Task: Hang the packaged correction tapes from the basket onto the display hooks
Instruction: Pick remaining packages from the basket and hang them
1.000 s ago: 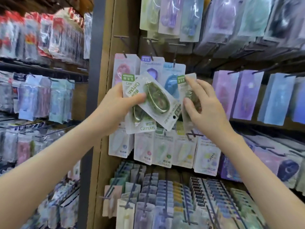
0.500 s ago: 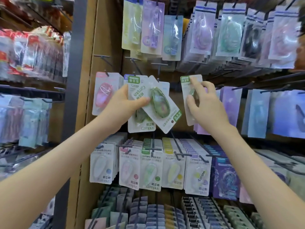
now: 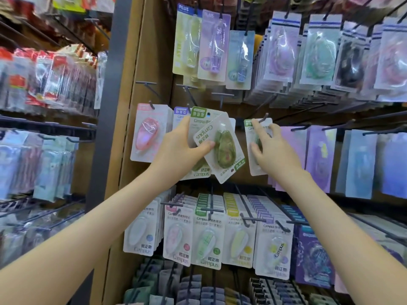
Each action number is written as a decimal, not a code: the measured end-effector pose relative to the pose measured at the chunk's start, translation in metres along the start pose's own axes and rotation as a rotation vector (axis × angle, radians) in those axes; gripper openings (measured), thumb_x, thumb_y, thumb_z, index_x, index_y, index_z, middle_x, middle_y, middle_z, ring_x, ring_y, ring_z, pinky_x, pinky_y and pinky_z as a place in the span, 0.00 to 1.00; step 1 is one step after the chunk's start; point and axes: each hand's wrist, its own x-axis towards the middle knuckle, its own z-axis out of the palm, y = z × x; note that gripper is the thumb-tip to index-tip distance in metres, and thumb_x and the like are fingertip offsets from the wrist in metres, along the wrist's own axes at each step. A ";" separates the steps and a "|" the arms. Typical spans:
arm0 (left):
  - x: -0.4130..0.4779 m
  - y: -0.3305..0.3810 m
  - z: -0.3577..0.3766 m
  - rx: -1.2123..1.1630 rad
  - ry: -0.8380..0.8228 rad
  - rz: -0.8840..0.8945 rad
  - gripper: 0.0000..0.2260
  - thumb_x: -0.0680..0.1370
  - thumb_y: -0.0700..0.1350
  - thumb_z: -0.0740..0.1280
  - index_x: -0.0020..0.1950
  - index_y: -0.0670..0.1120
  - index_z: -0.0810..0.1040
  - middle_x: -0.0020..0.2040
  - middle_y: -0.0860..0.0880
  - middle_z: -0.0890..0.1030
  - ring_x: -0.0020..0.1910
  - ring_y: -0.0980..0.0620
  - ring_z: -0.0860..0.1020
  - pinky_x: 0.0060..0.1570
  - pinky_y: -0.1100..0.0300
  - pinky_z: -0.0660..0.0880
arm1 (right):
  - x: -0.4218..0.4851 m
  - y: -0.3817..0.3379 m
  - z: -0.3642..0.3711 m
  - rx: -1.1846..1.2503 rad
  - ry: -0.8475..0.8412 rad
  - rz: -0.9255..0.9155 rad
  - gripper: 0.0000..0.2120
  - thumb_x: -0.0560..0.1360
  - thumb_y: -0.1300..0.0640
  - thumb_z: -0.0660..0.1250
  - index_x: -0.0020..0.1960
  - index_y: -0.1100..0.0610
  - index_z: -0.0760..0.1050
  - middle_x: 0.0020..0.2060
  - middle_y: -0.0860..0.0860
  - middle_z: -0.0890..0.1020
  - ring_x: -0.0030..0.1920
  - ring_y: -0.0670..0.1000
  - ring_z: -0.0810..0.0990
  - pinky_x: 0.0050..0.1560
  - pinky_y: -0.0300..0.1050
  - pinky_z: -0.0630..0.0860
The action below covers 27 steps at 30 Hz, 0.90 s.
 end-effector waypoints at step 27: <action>0.013 -0.006 0.017 -0.591 -0.378 -0.266 0.17 0.72 0.45 0.66 0.61 0.45 0.76 0.57 0.45 0.83 0.55 0.47 0.81 0.57 0.51 0.78 | -0.042 0.018 -0.025 -0.262 0.399 -0.867 0.17 0.75 0.57 0.69 0.62 0.57 0.70 0.68 0.54 0.74 0.71 0.53 0.67 0.69 0.51 0.63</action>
